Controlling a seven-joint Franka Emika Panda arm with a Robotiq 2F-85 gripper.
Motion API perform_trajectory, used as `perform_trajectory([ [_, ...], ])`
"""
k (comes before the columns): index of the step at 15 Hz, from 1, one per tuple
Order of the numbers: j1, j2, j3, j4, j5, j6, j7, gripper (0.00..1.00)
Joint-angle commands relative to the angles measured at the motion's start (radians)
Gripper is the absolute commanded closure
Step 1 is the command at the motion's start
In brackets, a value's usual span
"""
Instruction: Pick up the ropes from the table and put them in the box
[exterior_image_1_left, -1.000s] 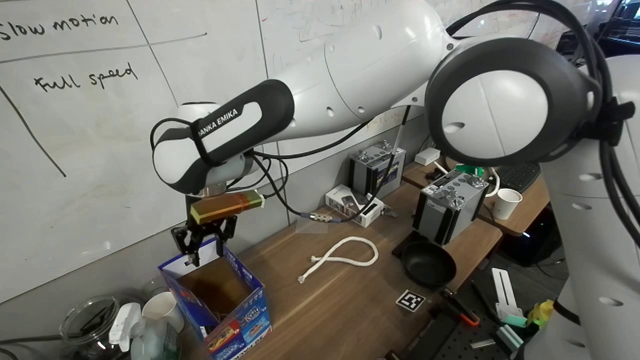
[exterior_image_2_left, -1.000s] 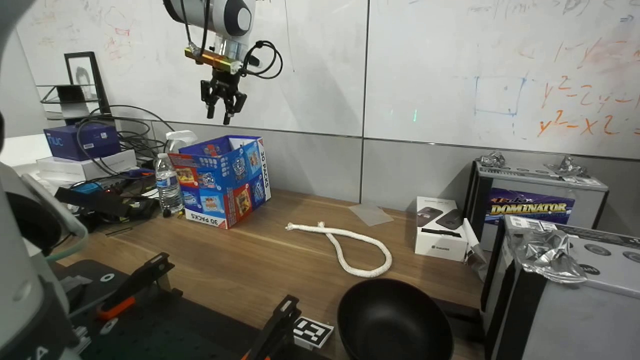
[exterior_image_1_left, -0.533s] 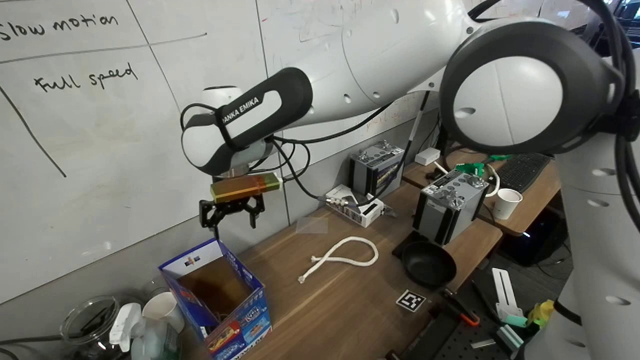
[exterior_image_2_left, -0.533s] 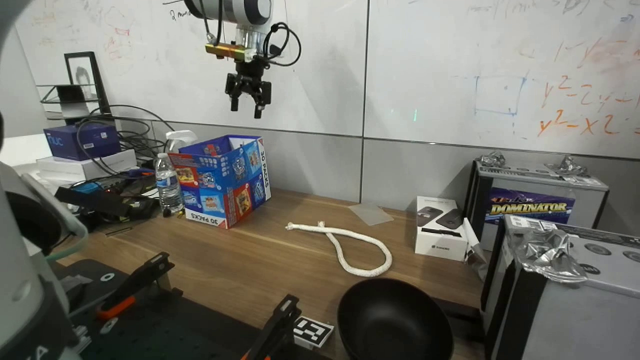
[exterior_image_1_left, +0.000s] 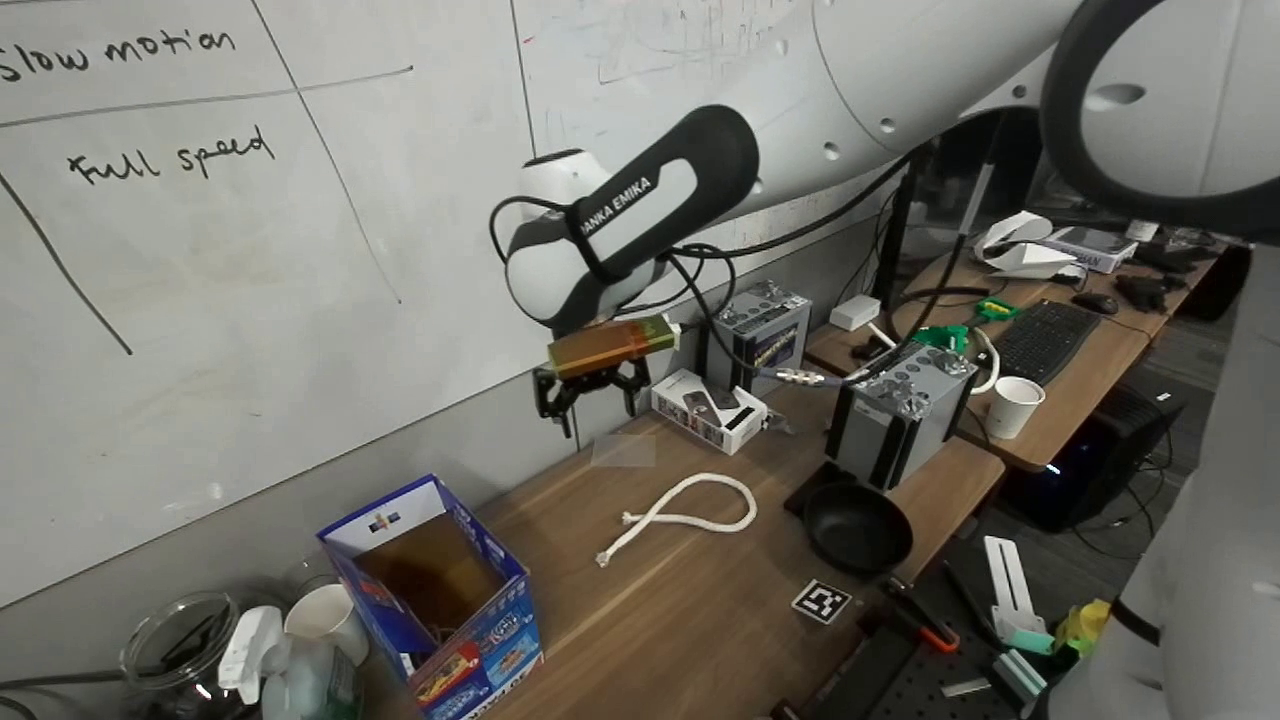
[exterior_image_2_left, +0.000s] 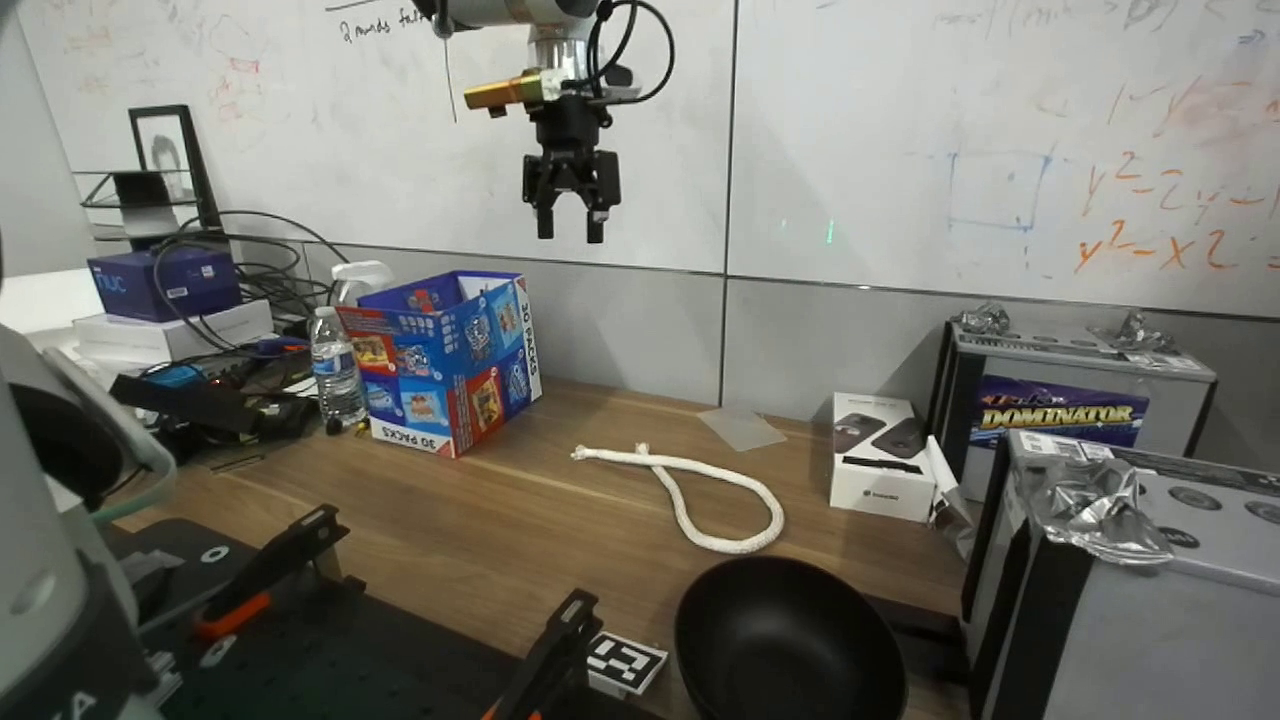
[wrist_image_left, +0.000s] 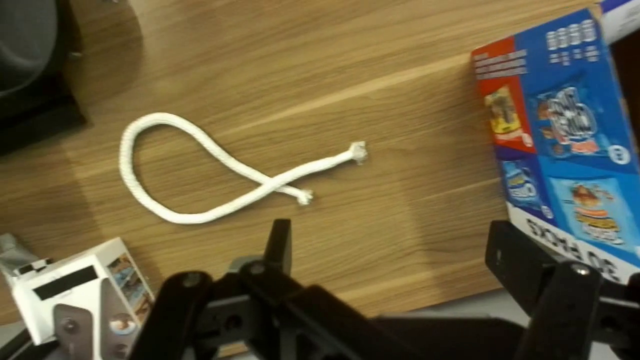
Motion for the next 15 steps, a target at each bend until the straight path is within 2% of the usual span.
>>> perform_trajectory([
  [1, -0.055, -0.100, -0.023, -0.200, -0.073, 0.134, 0.012, 0.00],
  [6, -0.139, -0.021, -0.074, -0.281, -0.138, 0.316, 0.001, 0.00],
  [10, -0.191, 0.105, -0.101, -0.231, -0.101, 0.413, -0.066, 0.00],
  [15, -0.258, 0.249, -0.095, -0.168, -0.025, 0.479, -0.191, 0.00],
])
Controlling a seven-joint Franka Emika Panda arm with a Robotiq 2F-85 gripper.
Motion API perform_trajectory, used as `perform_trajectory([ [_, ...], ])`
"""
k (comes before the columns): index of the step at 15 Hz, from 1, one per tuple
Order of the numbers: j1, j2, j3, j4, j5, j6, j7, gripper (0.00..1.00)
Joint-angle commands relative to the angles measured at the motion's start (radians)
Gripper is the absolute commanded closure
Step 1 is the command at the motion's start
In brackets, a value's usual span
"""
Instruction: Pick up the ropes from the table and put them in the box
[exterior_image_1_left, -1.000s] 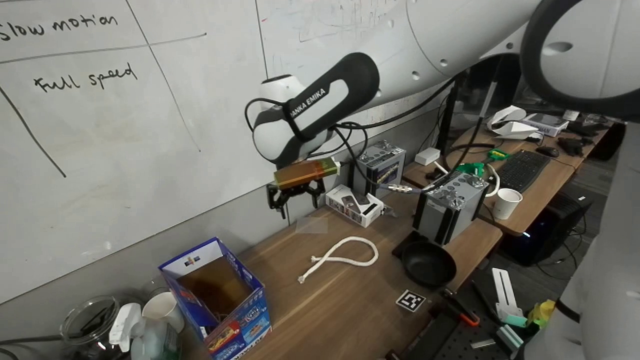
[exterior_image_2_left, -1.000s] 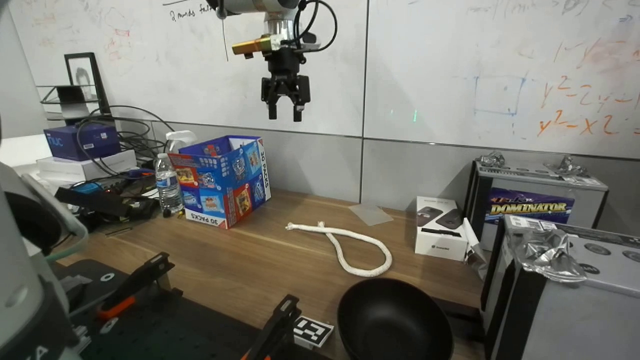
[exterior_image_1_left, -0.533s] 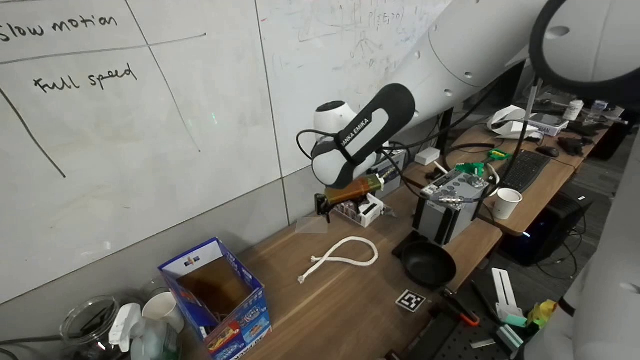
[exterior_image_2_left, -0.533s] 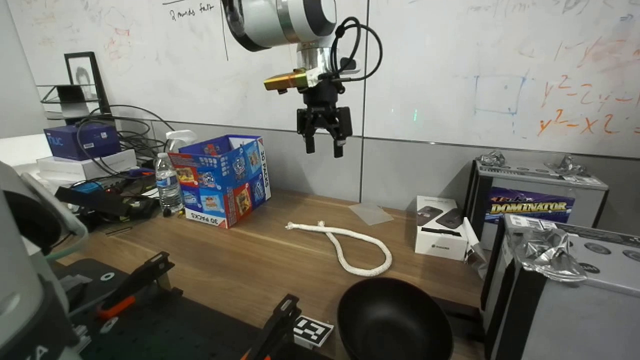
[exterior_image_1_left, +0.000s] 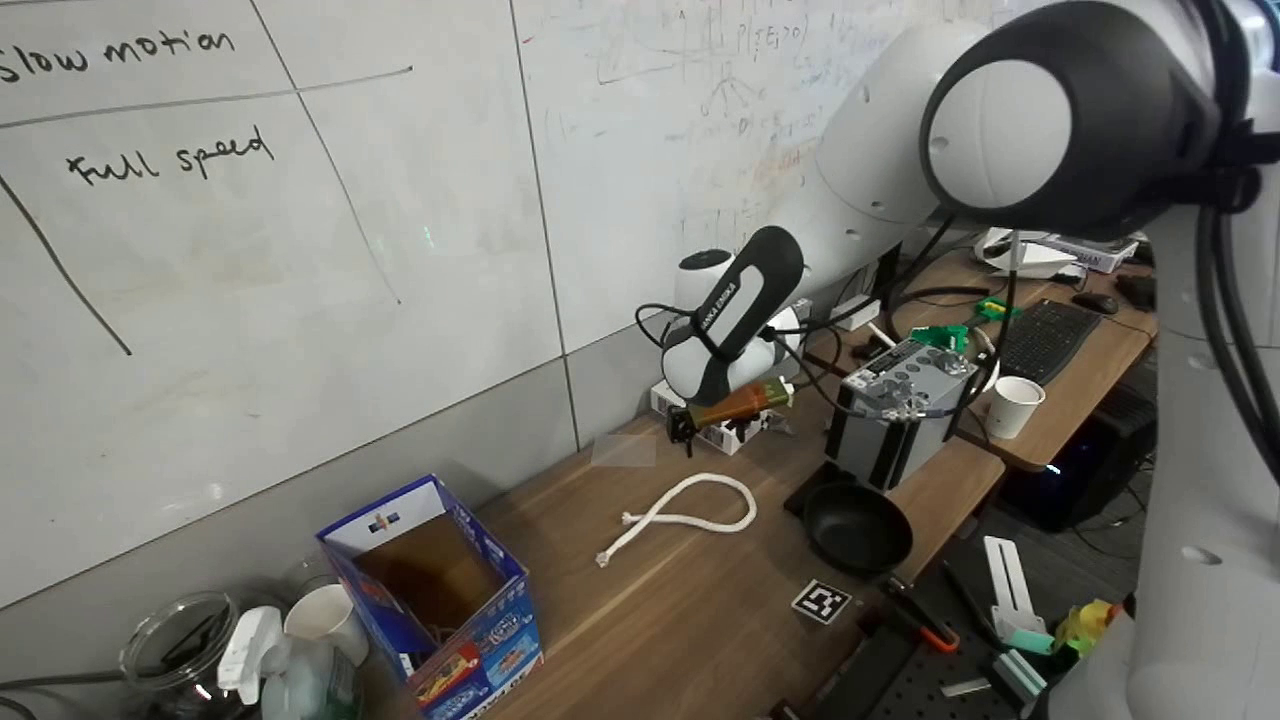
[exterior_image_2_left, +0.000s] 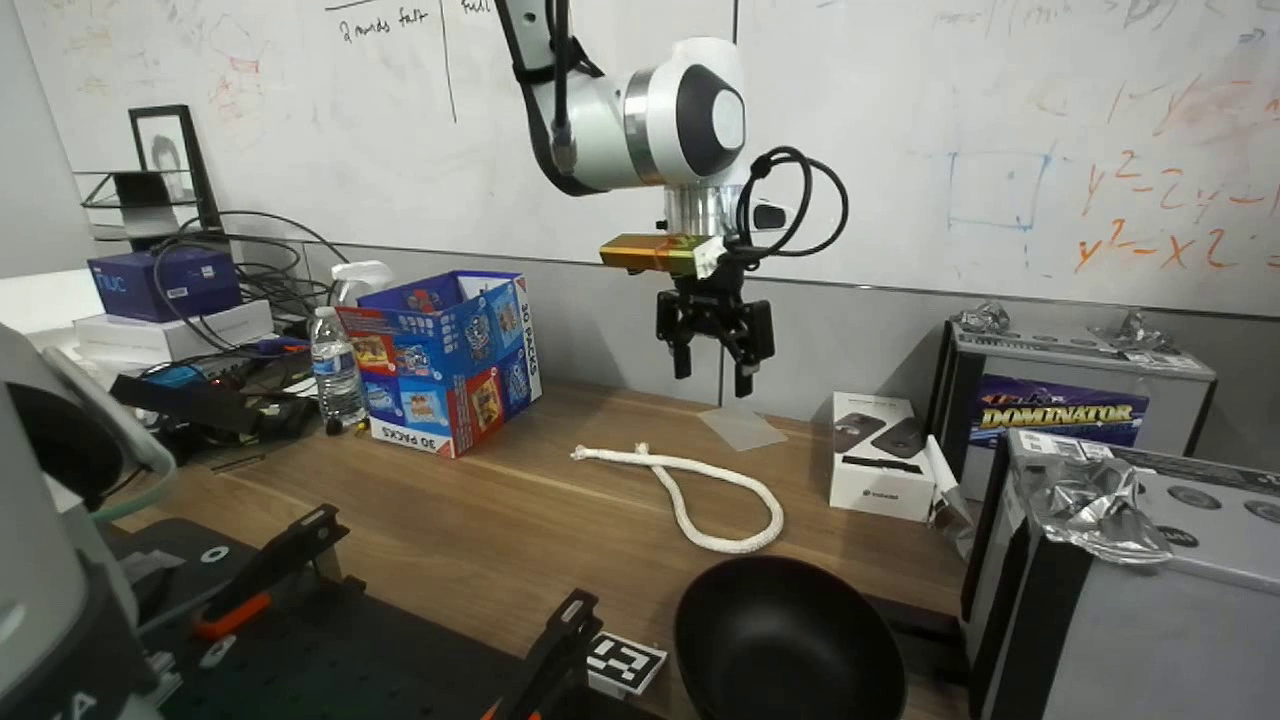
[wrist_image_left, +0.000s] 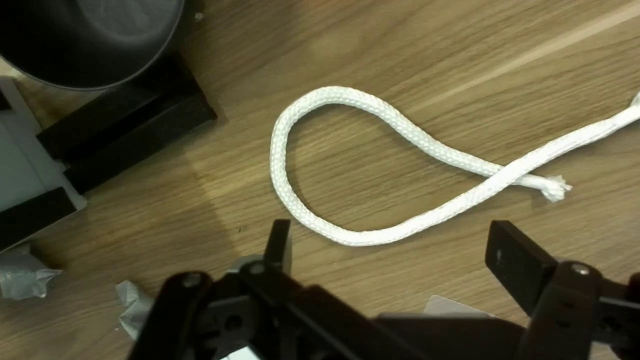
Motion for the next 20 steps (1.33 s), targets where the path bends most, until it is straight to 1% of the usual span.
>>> perform_trajectory([
  [1, -0.046, 0.104, 0.004, 0.069, 0.071, 0.048, -0.100, 0.00],
  [6, -0.122, 0.205, 0.028, 0.108, 0.152, 0.110, -0.221, 0.00],
  [11, -0.168, 0.276, 0.048, 0.137, 0.184, 0.136, -0.288, 0.00],
  [15, -0.180, 0.316, 0.056, 0.136, 0.196, 0.176, -0.297, 0.00],
  [17, -0.173, 0.329, 0.046, 0.131, 0.192, 0.197, -0.285, 0.00],
  [20, -0.191, 0.350, 0.054, 0.127, 0.200, 0.225, -0.293, 0.00],
])
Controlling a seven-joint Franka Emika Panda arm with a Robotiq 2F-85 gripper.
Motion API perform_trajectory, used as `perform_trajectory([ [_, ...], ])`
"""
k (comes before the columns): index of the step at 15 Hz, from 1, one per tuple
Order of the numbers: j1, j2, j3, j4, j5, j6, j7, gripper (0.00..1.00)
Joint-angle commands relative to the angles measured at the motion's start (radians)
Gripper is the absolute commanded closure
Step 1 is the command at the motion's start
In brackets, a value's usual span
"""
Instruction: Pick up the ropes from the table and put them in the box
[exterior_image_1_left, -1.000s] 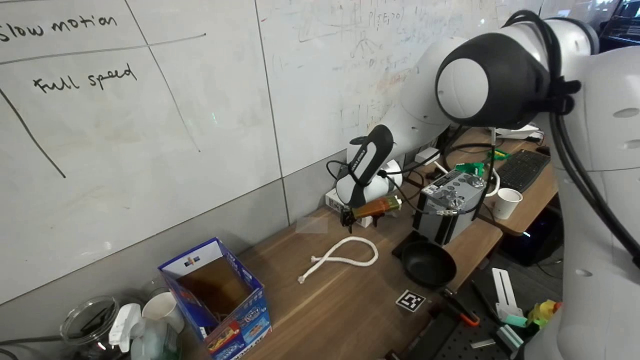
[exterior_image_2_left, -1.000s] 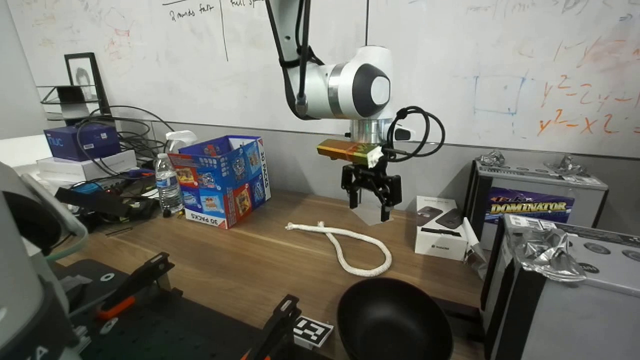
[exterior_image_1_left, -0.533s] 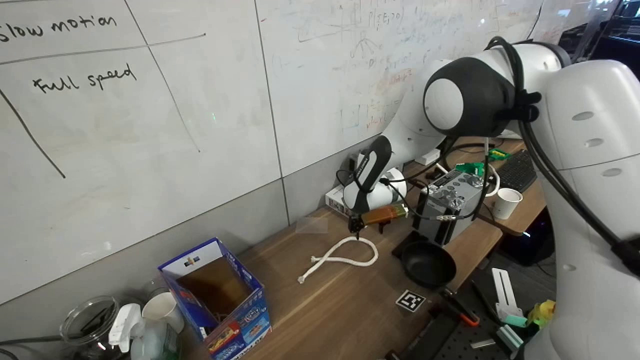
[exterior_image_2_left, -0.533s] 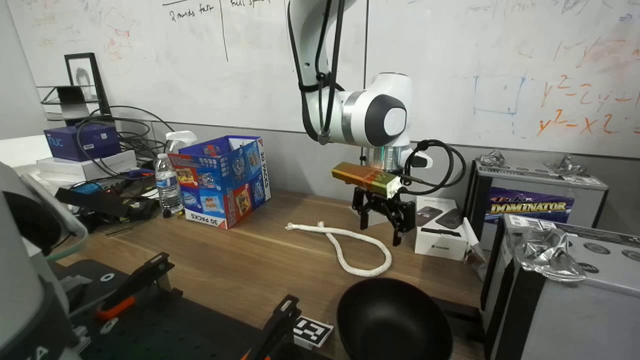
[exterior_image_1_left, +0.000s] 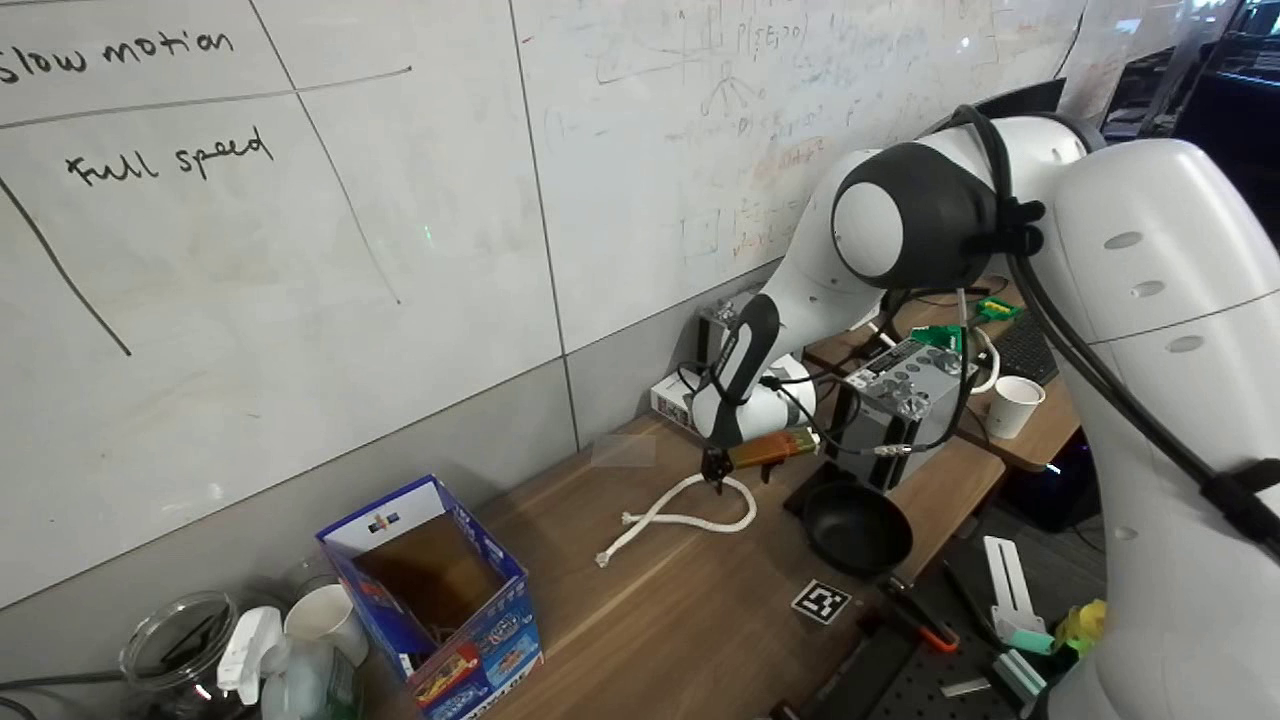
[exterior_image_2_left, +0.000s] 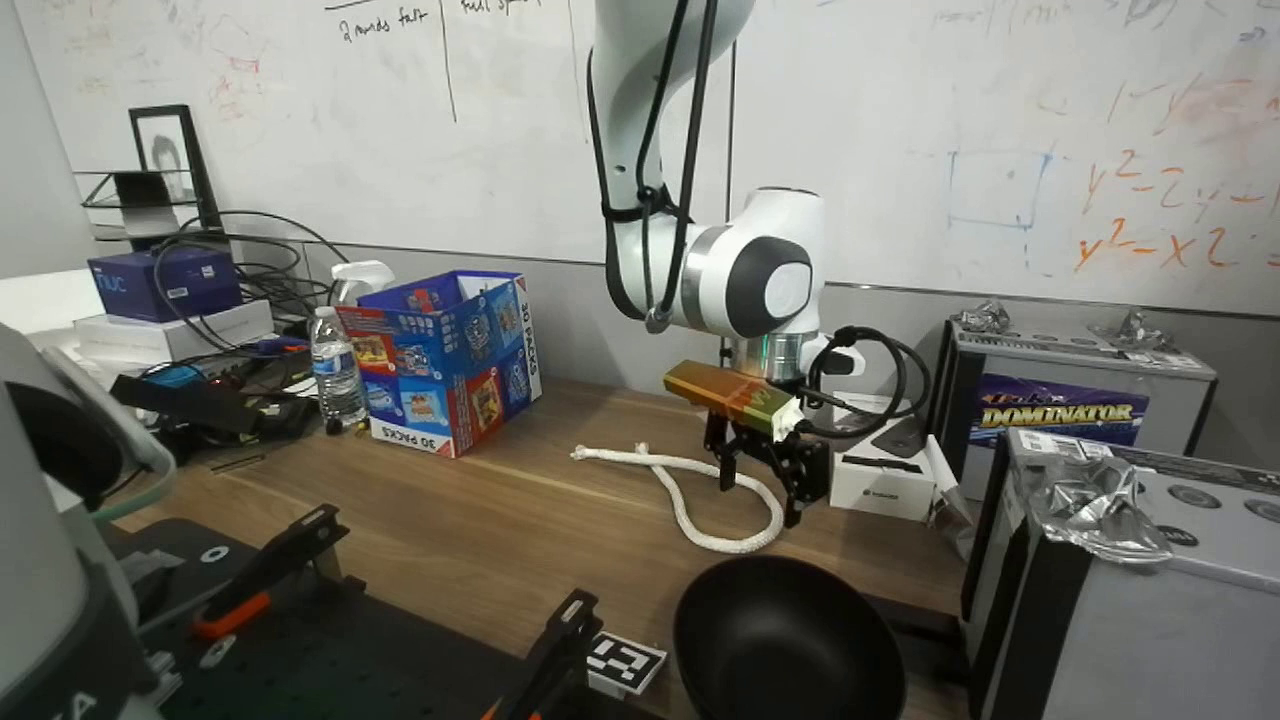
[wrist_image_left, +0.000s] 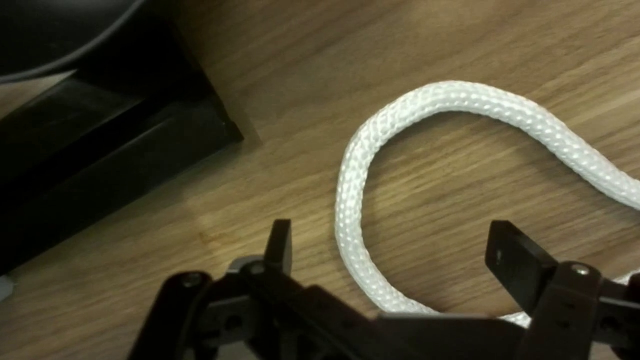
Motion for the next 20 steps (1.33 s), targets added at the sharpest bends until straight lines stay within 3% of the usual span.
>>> perform_trajectory([
  [1, -0.035, 0.025, 0.022, 0.007, 0.038, 0.046, -0.038, 0.00],
  [11, -0.098, 0.055, 0.066, 0.011, 0.070, 0.073, -0.067, 0.00],
  [20, -0.097, 0.077, 0.066, 0.024, 0.069, 0.066, -0.061, 0.00],
])
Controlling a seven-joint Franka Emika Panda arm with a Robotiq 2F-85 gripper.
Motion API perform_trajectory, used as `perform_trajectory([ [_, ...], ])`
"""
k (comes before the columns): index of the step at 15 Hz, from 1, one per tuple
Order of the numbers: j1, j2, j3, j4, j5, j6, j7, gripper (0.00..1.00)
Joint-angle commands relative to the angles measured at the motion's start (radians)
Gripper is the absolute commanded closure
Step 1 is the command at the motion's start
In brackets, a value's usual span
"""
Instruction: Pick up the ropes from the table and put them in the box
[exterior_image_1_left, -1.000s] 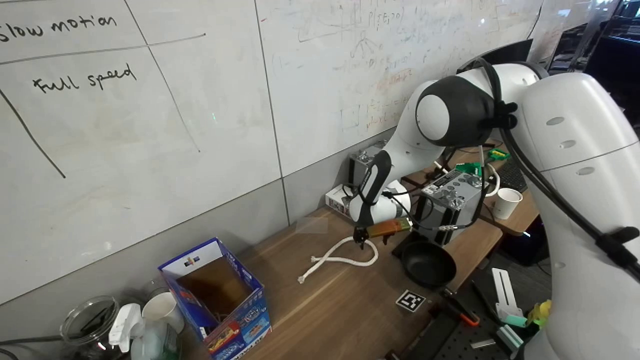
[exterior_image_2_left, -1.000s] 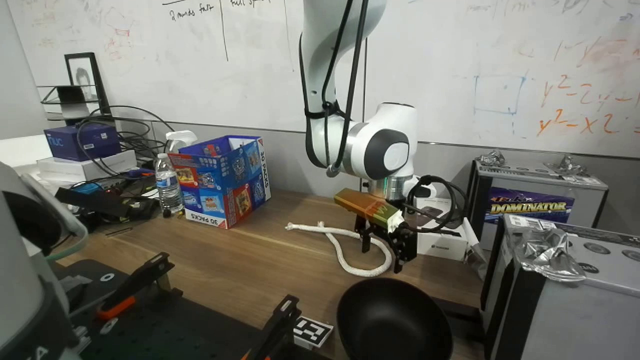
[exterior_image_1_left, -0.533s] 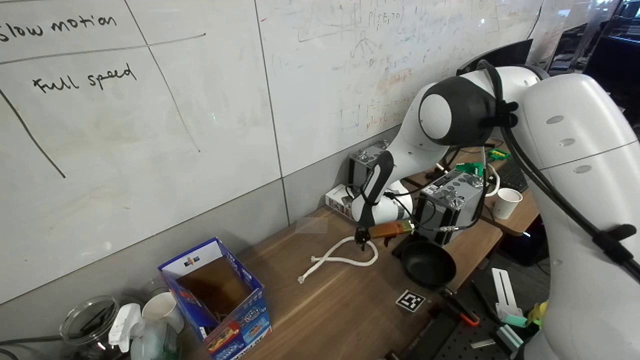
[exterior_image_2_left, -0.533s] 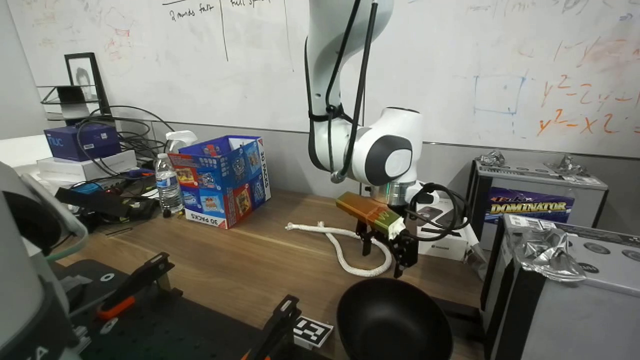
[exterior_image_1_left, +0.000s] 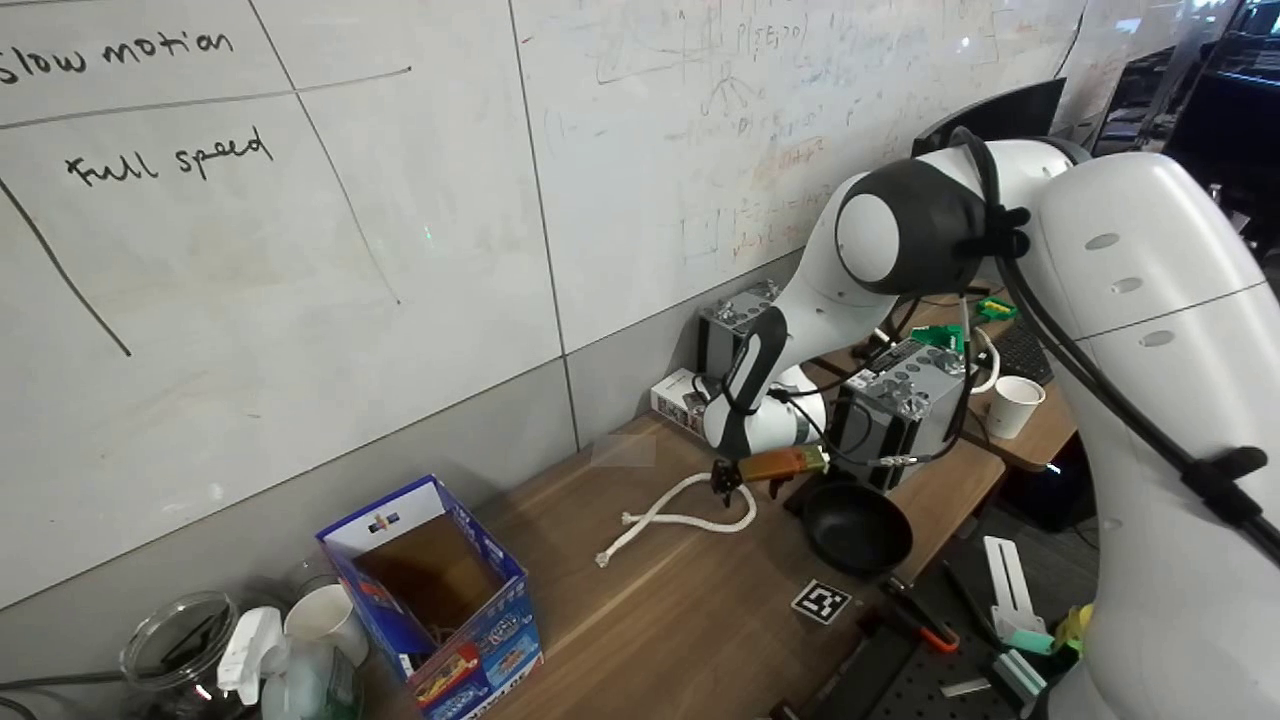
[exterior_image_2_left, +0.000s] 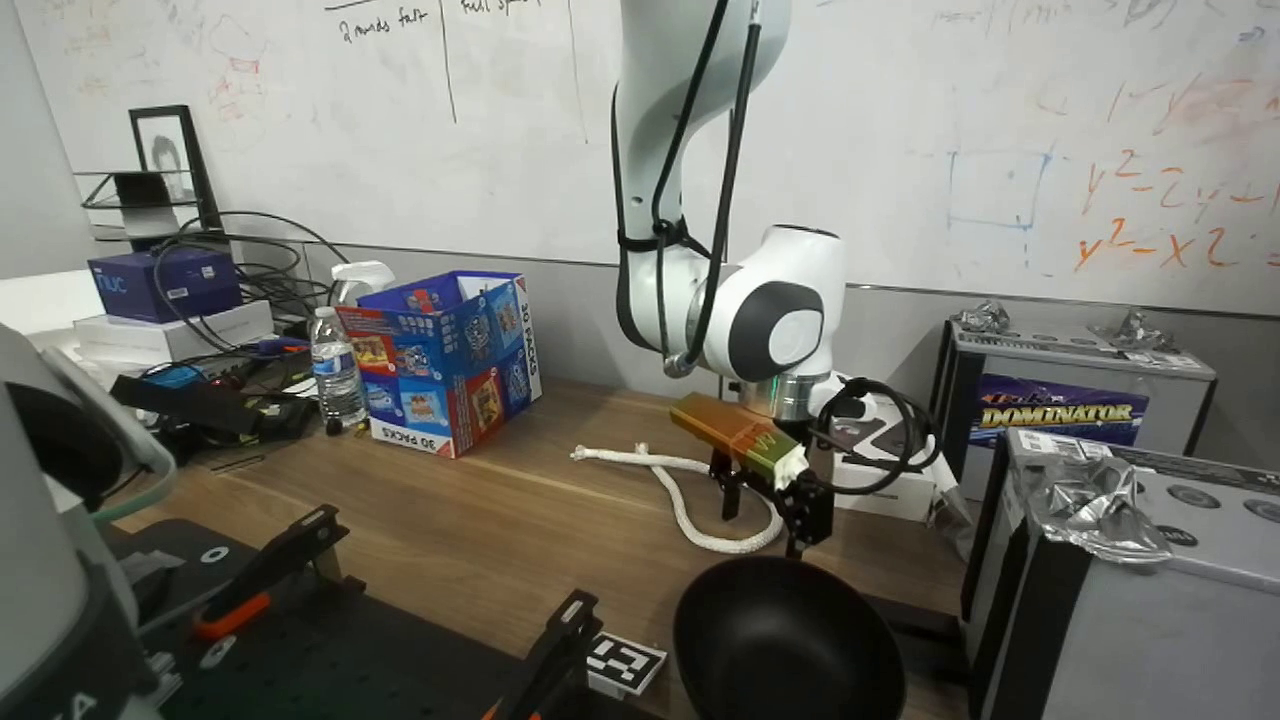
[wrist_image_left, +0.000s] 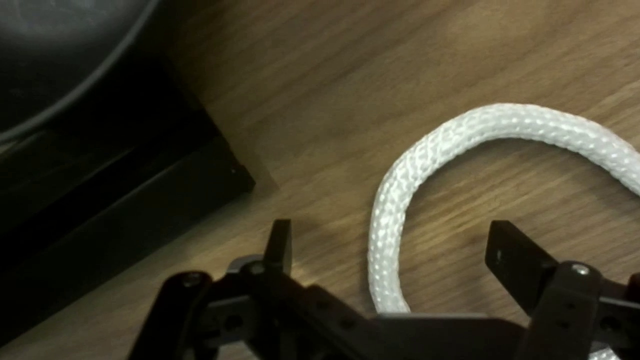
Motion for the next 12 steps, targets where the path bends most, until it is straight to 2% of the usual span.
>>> perform_trajectory([
  [1, -0.010, 0.012, 0.011, 0.018, 0.030, 0.013, -0.029, 0.00],
  [3, -0.009, 0.013, 0.011, 0.019, 0.028, 0.018, -0.030, 0.00],
  [4, -0.008, 0.014, 0.011, 0.019, 0.027, 0.019, -0.030, 0.25],
  [5, -0.008, 0.015, 0.011, 0.020, 0.028, 0.020, -0.030, 0.26],
  [8, -0.008, 0.016, 0.011, 0.021, 0.028, 0.020, -0.030, 0.51],
  [12, -0.005, 0.008, 0.012, 0.023, 0.029, 0.017, -0.027, 0.79],
])
